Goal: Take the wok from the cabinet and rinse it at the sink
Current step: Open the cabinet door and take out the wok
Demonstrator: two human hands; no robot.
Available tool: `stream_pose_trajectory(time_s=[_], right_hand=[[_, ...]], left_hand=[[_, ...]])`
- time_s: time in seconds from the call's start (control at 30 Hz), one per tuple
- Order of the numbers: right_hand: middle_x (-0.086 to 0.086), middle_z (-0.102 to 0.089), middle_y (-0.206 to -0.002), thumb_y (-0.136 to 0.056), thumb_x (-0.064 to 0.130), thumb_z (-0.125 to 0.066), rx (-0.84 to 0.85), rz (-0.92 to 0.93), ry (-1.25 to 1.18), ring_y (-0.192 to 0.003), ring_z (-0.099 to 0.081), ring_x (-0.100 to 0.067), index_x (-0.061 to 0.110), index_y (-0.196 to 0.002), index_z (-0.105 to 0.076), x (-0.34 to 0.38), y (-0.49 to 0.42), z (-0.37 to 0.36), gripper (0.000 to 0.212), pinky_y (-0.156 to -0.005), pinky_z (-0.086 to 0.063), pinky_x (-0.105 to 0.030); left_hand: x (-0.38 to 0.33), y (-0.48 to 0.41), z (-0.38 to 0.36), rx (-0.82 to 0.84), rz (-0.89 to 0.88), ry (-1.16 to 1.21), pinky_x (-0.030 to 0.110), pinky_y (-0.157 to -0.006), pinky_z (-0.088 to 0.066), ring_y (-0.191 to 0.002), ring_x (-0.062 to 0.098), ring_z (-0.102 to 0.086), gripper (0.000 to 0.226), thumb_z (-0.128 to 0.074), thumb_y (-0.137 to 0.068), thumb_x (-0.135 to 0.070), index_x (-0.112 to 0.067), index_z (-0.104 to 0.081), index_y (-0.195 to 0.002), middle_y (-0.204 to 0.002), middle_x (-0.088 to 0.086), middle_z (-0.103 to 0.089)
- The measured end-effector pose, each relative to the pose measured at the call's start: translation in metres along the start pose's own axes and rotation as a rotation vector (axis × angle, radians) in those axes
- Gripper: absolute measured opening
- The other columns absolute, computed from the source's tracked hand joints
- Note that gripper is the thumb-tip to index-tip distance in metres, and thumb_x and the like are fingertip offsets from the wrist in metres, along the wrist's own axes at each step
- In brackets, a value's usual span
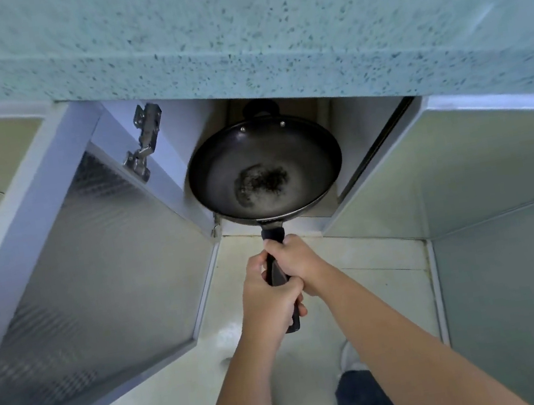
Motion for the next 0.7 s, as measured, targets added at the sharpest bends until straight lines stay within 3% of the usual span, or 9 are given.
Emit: stream_pose_trajectory(time_s=[0.07, 0.2, 0.47, 0.7], right_hand=[[-0.013, -0.057, -0.074, -0.089, 0.024, -0.045, 0.011, -0.014, 0.011, -0.072, -0.058, -0.028, 0.005, -0.078, -0.051, 0.001, 0.017, -0.002, 0.023, -0.067, -0.046, -0.033], [-0.009, -0.055, -0.071, -0.091, 0.022, -0.044, 0.003, -0.035, 0.046, -0.064, -0.054, -0.023, 0.008, -0.074, -0.049, 0.001, 0.055, -0.006, 0.023, -0.056, -0.041, -0.027], [-0.007, -0.052, -0.066, -0.091, 0.021, -0.045, -0.047, -0.075, 0.013, -0.060, -0.052, -0.021, 0.006, -0.078, -0.050, -0.026, 0.119, -0.032, 0.021, -0.057, -0.041, -0.028], [-0.005, -0.050, -0.061, -0.093, 0.021, -0.044, -0.105, -0.078, -0.057, -0.051, -0.048, -0.015, 0.007, -0.070, -0.047, -0.044, 0.185, -0.067, 0.026, -0.046, -0.038, -0.023]], left_hand=[[-0.001, 0.016, 0.003, -0.017, 0.017, 0.018, 0.025, -0.042, -0.042, -0.035, 0.014, -0.050, 0.047, -0.052, -0.077, 0.007, -0.037, -0.046, -0.095, -0.057, 0.007, -0.056], [-0.001, 0.052, 0.008, -0.025, 0.053, 0.044, 0.026, -0.044, -0.042, -0.035, 0.015, -0.049, 0.046, -0.051, -0.078, 0.008, -0.026, -0.047, -0.109, -0.056, 0.009, -0.055], [0.020, 0.114, 0.034, 0.051, 0.071, 0.005, 0.021, -0.036, -0.039, -0.036, 0.015, -0.049, 0.042, -0.050, -0.078, 0.008, -0.028, -0.048, -0.100, -0.058, 0.011, -0.054], [0.044, 0.166, 0.069, 0.130, 0.053, -0.105, 0.019, -0.034, -0.037, -0.038, 0.015, -0.051, 0.043, -0.050, -0.078, 0.003, -0.024, -0.046, -0.110, -0.062, 0.010, -0.058]])
Point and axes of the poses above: each hand's wrist, its own y-axis away from the middle knuckle, its own z-axis out of the back of the hand, x = y × z, the point moved 1 cm from there along -y, towards the middle knuckle
